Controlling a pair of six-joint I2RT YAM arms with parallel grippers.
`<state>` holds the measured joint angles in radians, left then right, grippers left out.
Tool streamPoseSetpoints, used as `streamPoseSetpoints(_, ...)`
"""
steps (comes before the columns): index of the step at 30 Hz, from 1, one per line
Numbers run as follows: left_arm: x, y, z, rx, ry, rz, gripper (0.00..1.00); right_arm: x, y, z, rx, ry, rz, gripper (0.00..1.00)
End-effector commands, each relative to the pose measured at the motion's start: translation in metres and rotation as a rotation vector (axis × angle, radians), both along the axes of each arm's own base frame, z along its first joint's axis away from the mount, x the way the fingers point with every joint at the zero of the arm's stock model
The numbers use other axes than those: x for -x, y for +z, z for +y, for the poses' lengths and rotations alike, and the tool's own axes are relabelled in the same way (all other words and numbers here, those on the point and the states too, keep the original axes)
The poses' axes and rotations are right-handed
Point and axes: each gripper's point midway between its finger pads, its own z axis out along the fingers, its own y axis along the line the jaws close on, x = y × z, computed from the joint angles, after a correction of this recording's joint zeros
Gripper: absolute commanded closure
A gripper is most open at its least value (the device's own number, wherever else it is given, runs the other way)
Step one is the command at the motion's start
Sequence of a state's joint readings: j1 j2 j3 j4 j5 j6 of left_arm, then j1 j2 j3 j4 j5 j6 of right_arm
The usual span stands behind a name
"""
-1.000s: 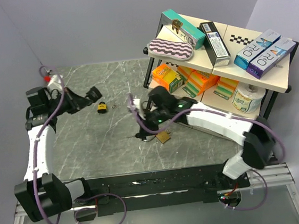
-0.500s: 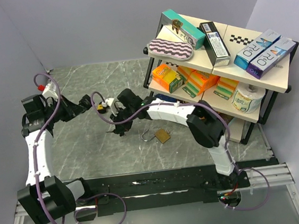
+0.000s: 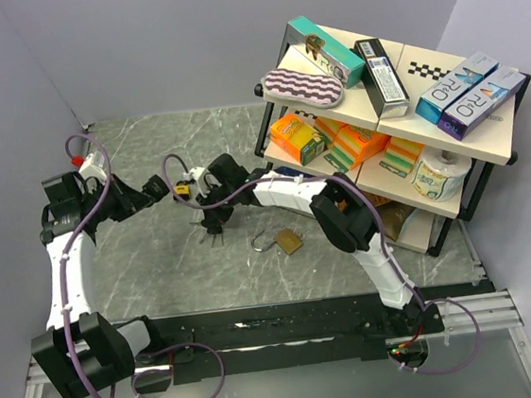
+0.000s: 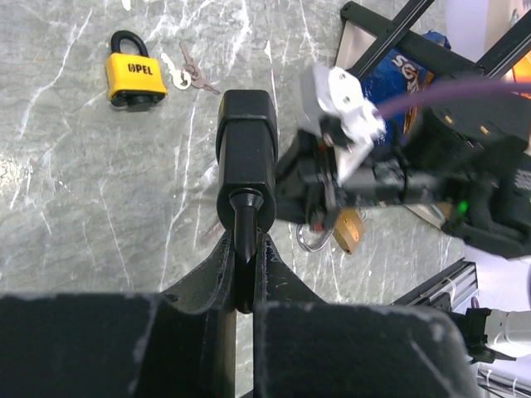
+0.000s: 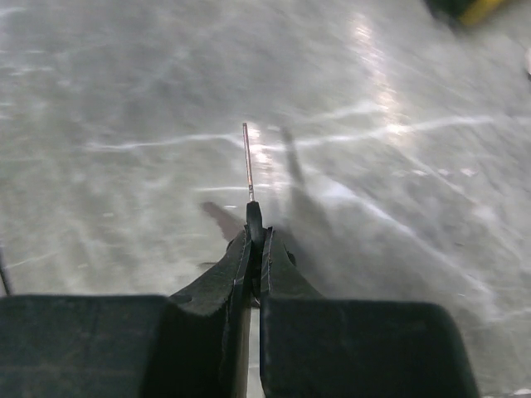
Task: Lock with the key
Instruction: Place the key at the center of the board, then place the lock at the center of the board.
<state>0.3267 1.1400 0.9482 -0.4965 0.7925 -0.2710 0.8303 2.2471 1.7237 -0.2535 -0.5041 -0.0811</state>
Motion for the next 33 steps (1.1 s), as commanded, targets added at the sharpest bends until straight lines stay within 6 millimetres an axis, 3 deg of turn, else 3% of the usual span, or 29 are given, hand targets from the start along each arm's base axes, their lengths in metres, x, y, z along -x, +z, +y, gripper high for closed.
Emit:
streamPoseSetpoints(1, -0.001, 0.022, -0.003, -0.023, -0.037, -0.119, 0.99, -0.032, 0.009, 0.004, -0.031, -0.075, -0.033, 1.00)
streamPoseSetpoints(4, 0.000, 0.018, -0.002, -0.033, -0.035, -0.110, 0.99, -0.044, 0.007, 0.003, -0.027, -0.102, -0.042, 1.00)
streamPoseSetpoints(7, 0.001, 0.011, 0.000, -0.050, -0.038, -0.095, 0.99, -0.050, 0.005, 0.001, -0.028, -0.110, -0.049, 0.87)
streamPoseSetpoints(8, 0.002, 0.008, 0.000, -0.056, -0.044, -0.090, 0.99, -0.051, 0.005, 0.002, -0.029, -0.105, -0.054, 0.71)
streamPoseSetpoints(10, 0.004, 0.005, -0.001, -0.057, -0.055, -0.084, 0.99, -0.050, 0.007, 0.003, -0.034, -0.089, -0.064, 0.52)
streamPoseSetpoints(11, 0.006, 0.004, -0.003, -0.056, -0.079, -0.089, 0.99, -0.049, 0.012, 0.005, -0.045, -0.077, -0.065, 0.37)
streamPoseSetpoints(14, 0.009, 0.004, -0.005, -0.080, -0.117, -0.112, 0.99, -0.041, 0.028, 0.006, -0.086, -0.038, -0.071, 0.25)
streamPoseSetpoints(20, 0.027, 0.010, -0.014, -0.204, -0.337, -0.210, 0.99, -0.005, 0.095, 0.006, -0.274, 0.154, -0.167, 0.13)
streamPoseSetpoints(22, 0.041, 0.006, -0.020, -0.218, -0.431, -0.220, 0.99, 0.014, 0.121, 0.003, -0.344, 0.228, -0.185, 0.11)
streamPoseSetpoints(24, 0.050, 0.011, -0.027, -0.223, -0.508, -0.265, 0.99, 0.037, 0.128, -0.004, -0.391, 0.308, -0.162, 0.09)
streamPoseSetpoints(25, 0.063, 0.005, -0.031, -0.235, -0.579, -0.273, 0.99, 0.045, 0.148, -0.005, -0.435, 0.336, -0.192, 0.08)
streamPoseSetpoints(29, 0.097, 0.003, -0.045, -0.258, -0.783, -0.376, 0.99, 0.073, 0.166, -0.013, -0.472, 0.393, -0.125, 0.04)
streamPoseSetpoints(33, 0.100, 0.003, -0.048, -0.270, -0.817, -0.424, 0.99, 0.090, 0.182, -0.017, -0.499, 0.423, -0.104, 0.01)
